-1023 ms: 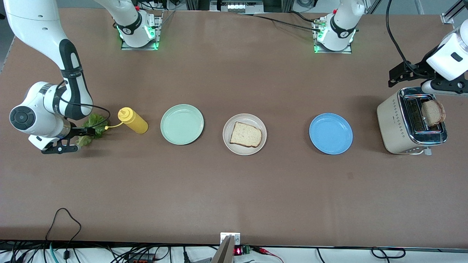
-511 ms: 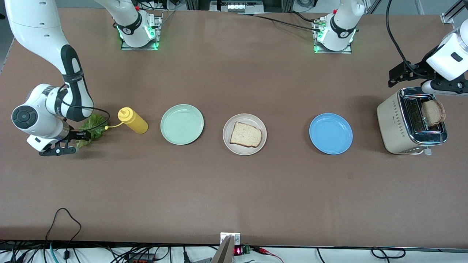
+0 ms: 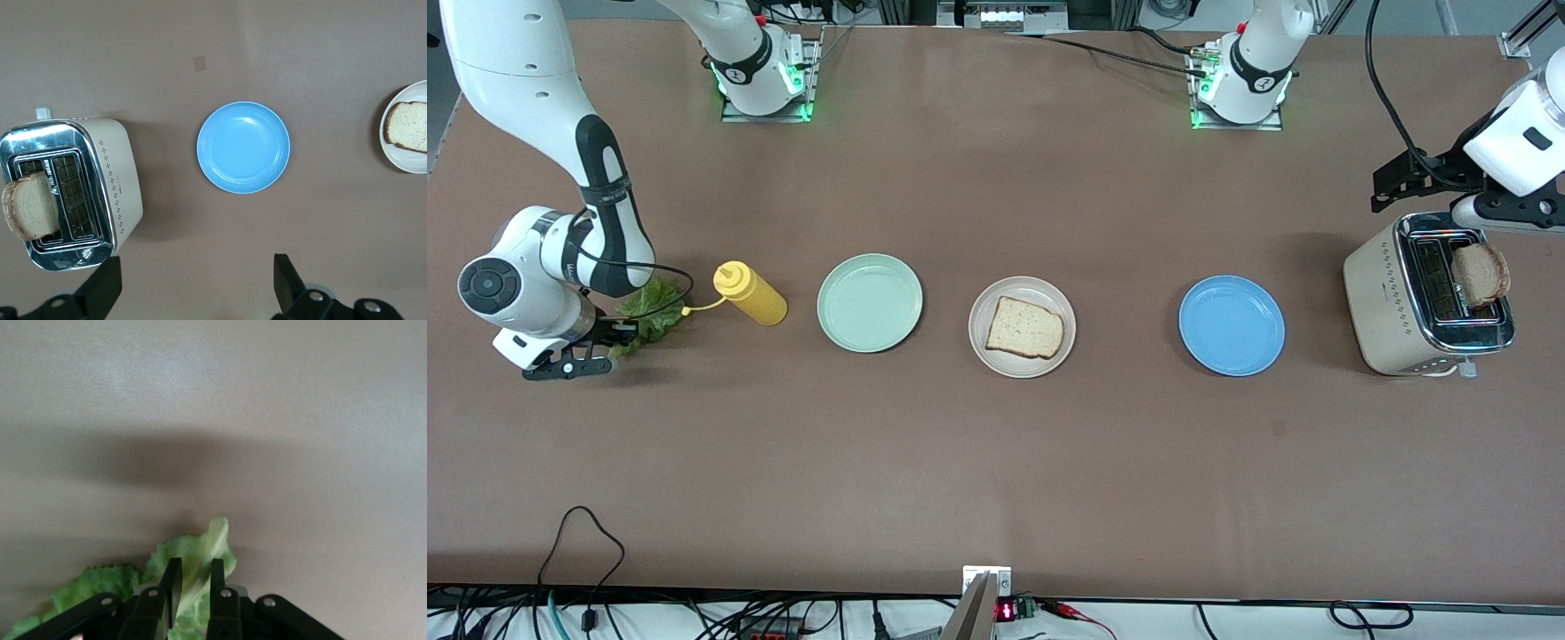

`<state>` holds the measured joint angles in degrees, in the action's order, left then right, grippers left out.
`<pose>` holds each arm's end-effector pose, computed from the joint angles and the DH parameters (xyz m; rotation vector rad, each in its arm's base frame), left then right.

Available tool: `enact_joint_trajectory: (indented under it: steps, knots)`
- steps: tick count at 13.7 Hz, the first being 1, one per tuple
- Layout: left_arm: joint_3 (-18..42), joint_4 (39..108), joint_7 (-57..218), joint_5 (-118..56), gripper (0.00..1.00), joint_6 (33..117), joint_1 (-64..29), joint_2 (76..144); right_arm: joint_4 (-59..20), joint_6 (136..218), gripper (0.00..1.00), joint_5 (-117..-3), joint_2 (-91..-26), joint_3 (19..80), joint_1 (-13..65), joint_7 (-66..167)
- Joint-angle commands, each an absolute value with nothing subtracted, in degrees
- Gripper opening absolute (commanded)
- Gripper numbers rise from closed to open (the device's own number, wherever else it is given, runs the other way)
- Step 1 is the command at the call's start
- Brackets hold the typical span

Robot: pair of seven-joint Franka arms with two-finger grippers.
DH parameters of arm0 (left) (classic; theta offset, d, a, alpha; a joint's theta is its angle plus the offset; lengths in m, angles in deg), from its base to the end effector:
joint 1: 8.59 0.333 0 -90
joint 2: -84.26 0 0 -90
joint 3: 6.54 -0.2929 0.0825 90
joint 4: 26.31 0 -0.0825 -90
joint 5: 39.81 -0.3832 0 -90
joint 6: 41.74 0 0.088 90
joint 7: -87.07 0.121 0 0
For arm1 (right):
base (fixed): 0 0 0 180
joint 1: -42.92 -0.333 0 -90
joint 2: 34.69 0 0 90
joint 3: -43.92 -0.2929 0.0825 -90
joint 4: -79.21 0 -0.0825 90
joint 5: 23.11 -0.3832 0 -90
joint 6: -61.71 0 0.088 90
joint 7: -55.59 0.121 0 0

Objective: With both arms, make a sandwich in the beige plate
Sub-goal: 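Grasp the green lettuce leaf with the right gripper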

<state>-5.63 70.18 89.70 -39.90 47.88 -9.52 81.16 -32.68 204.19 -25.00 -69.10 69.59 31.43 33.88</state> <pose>0.5335 -0.0171 0.5631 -3.1355 0.1224 0.1033 0.5866 -0.1486 0.1622 2.9141 0.2530 -0.1140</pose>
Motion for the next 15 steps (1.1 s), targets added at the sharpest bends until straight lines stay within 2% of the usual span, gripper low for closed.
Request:
enact_joint_trajectory:
  steps: [1, 4, 9, 15]
  knots:
    - [-5.93, 70.11, 90.85, -39.37, 1.0, 47.47, -10.0, 81.1, -33.29, 204.53, 0.0, -24.07, -68.44, 69.41, 31.14, 32.22]
    - [-5.93, 70.11, 90.76, -39.37, 1.0, 47.47, -10.0, 81.1, -32.24, 202.18, 0.0, -24.07, -67.39, 69.32, 30.96, 30.2]
    - [-5.93, 70.11, 90.85, -39.37, 1.0, 47.56, -9.91, 81.1, -21.53, 183.03, 0.0, -25.04, -62.65, 69.23, 30.52, 11.79]
    - [-5.93, 70.11, 90.85, -39.37, 1.0, 47.56, -9.82, 81.1, -12.74, 167.56, 0.0, -25.3, -56.67, 68.97, 26.93, -8.9]
